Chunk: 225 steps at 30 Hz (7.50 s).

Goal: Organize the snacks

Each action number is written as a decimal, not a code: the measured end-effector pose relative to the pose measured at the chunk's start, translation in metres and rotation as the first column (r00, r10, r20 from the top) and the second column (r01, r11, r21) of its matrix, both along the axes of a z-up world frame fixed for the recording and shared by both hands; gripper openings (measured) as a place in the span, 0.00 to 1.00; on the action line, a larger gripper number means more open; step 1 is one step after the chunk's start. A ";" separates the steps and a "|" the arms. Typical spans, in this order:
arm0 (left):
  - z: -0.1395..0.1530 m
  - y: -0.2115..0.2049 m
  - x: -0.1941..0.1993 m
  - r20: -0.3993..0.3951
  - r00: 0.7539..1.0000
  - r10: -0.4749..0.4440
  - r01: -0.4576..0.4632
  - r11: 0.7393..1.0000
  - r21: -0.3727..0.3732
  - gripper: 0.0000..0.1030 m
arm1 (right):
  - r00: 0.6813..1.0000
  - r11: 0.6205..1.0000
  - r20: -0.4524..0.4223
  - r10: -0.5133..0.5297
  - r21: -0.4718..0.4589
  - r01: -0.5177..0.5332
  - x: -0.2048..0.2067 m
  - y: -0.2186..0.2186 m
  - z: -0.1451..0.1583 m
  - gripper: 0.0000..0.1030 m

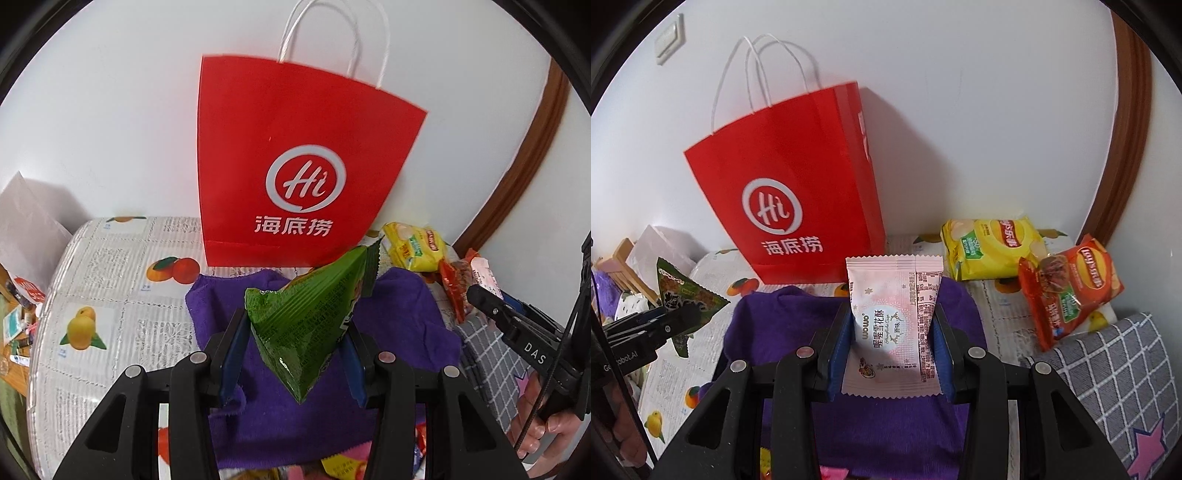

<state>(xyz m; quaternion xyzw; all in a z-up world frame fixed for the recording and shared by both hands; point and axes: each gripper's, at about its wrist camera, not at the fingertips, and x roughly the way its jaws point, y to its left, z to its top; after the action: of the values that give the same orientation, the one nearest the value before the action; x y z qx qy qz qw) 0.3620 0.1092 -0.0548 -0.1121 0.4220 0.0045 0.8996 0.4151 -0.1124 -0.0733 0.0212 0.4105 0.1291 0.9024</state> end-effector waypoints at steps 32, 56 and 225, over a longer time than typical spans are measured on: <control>-0.096 0.010 0.046 -0.254 0.967 0.004 -0.002 1.000 0.010 0.43 | 0.957 0.995 -0.287 0.034 -0.081 -0.059 0.052 0.011 -0.107 0.40; -0.104 0.005 0.049 -0.279 0.960 0.005 -0.001 1.000 0.015 0.45 | 0.979 0.991 -0.206 0.011 -0.127 -0.038 0.035 0.022 -0.065 0.77; -0.103 -0.001 -0.167 -0.270 0.952 -0.146 0.142 0.989 -0.037 0.62 | 0.967 0.995 -0.240 -0.089 -0.070 0.075 -0.194 -0.062 -0.096 0.70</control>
<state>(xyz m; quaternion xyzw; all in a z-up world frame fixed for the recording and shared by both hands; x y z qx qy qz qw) 0.1953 0.1083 -0.1580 -0.0872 0.5485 -0.0494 0.8301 0.2206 -0.1741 -0.1697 0.0267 0.5201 0.0758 0.8503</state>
